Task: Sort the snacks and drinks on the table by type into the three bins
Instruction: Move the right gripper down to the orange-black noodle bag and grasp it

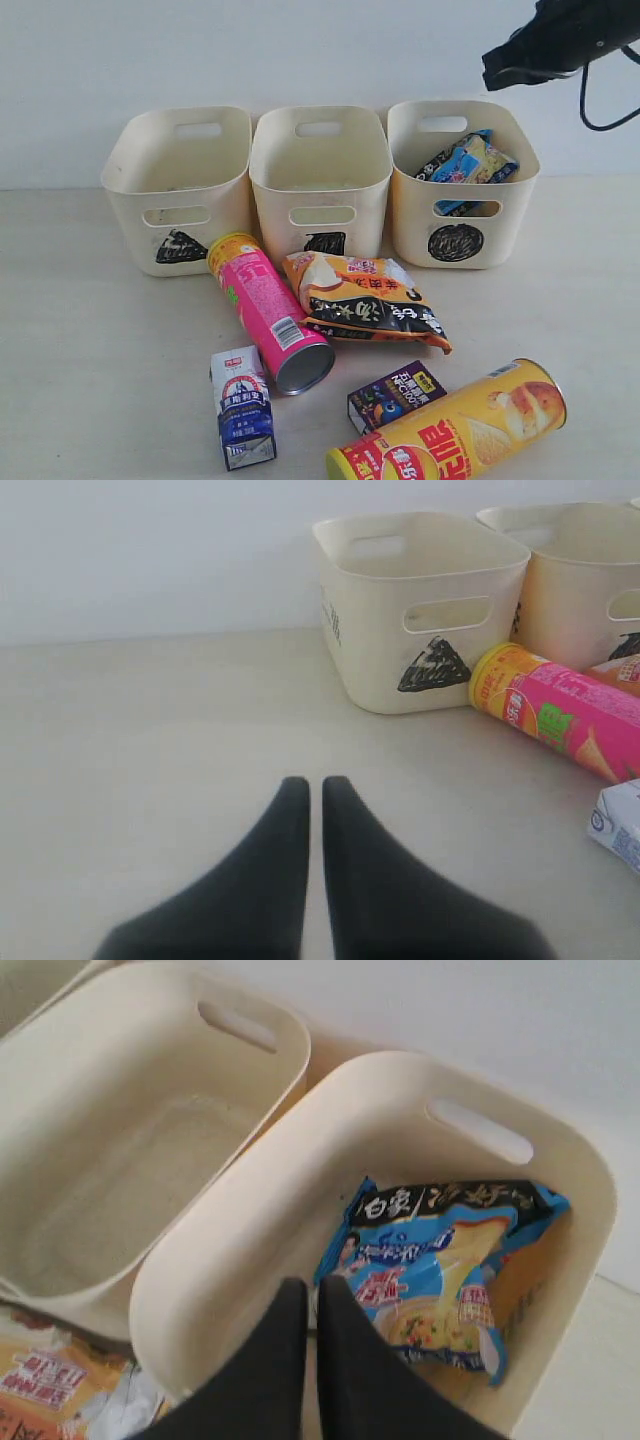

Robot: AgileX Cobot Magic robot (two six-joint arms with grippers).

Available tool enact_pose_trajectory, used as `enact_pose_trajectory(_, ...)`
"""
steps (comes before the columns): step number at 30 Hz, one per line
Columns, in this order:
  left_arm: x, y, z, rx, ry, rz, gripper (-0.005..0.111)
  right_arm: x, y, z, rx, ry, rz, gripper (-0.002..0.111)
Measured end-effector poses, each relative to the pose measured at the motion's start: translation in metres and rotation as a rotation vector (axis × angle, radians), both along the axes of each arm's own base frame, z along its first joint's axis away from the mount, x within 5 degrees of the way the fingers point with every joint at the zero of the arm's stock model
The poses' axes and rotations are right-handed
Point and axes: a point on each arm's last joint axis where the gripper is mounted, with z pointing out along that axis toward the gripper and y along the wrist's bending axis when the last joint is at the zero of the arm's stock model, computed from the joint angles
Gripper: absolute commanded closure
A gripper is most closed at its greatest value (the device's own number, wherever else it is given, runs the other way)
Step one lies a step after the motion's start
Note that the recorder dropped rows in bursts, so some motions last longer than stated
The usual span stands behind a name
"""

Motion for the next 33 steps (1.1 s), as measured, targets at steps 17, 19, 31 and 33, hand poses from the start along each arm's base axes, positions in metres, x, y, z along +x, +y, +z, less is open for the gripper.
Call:
enact_pose_trajectory(17, 0.000, 0.000, 0.000, 0.000, 0.000, 0.000, 0.102, -0.140, 0.053, -0.009, -0.252, -0.271, 0.125, 0.108)
enact_pose_trajectory(19, 0.000, 0.000, 0.000, 0.000, 0.000, 0.000, 0.102, -0.152, 0.063, -0.019, -0.335, -0.316, 0.189, 0.108)
enact_pose_trajectory(31, 0.000, 0.000, 0.000, 0.000, 0.000, 0.000, 0.102, -0.194, 0.099, -0.066, -0.589, -0.514, 0.442, 0.108)
enact_pose_trajectory(33, 0.000, 0.000, 0.000, 0.000, 0.000, 0.000, 0.102, -0.201, 0.105, -0.071, -0.614, -0.501, 0.517, 0.108)
